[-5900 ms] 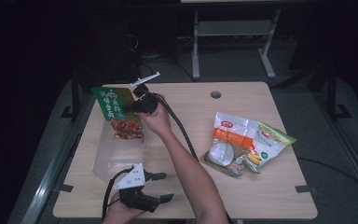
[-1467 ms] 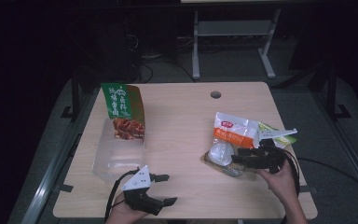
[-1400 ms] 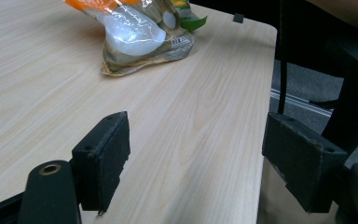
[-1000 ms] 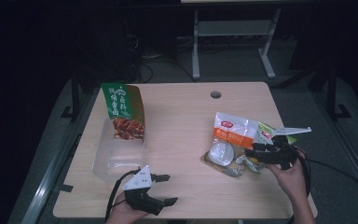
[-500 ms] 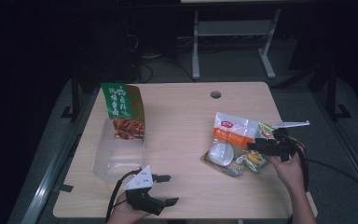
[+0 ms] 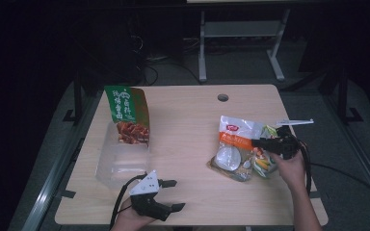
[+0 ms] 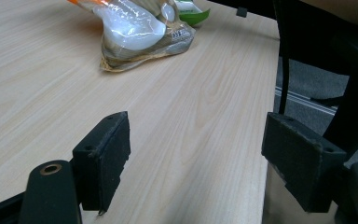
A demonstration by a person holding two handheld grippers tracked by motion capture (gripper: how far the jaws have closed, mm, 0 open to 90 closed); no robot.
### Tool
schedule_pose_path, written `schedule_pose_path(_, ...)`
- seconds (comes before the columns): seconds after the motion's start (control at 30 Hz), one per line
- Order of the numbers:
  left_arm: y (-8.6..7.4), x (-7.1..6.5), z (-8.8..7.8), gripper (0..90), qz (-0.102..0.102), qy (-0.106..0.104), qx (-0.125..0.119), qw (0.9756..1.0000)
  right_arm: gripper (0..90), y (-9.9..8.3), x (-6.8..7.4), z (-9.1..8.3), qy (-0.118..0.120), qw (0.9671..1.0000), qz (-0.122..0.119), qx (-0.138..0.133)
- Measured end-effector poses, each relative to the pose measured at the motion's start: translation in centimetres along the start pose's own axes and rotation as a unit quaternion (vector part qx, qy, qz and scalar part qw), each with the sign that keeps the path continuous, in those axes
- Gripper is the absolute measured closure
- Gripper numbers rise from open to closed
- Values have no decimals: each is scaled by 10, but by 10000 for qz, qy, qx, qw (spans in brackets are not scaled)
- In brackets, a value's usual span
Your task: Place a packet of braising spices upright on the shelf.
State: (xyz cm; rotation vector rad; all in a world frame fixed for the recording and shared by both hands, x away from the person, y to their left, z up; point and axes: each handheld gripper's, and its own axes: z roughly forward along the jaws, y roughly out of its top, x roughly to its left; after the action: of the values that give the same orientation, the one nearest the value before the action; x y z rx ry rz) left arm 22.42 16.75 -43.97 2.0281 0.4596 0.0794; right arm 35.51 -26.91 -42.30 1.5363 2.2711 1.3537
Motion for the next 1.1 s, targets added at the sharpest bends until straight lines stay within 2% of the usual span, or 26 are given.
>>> schedule_pose_path(0.13,0,0,0,233,-3,10,-14,10000,890,1,2,1,113,9999,-53,-26)
schedule_pose_path(0.2,0,0,0,233,-8,3,2,10000,871,1,3,1,170,9998,-33,-31)
schedule_pose_path(0.27,0,0,1,232,-9,-6,2,10000,786,3,4,3,190,9998,9,71)
schedule_pose_path(0.33,0,-1,2,232,-9,-6,-10,10000,740,4,4,7,222,9995,53,210)
schedule_pose_path(0.47,0,-1,2,232,-21,-6,-6,10000,738,5,3,17,256,9988,76,404)
schedule_pose_path(0.57,0,0,2,233,-23,-6,-7,10000,788,6,6,22,251,9987,20,440)
schedule_pose_path(0.67,0,0,2,233,-23,-8,-4,10000,890,7,8,24,382,9986,32,372)
schedule_pose_path(0.93,0,0,1,235,-25,7,-21,10000,897,7,20,18,419,9986,-230,246)
schedule_pose_path(1.1,1,0,1,238,-43,31,-72,10000,898,7,32,8,632,9972,-388,66)
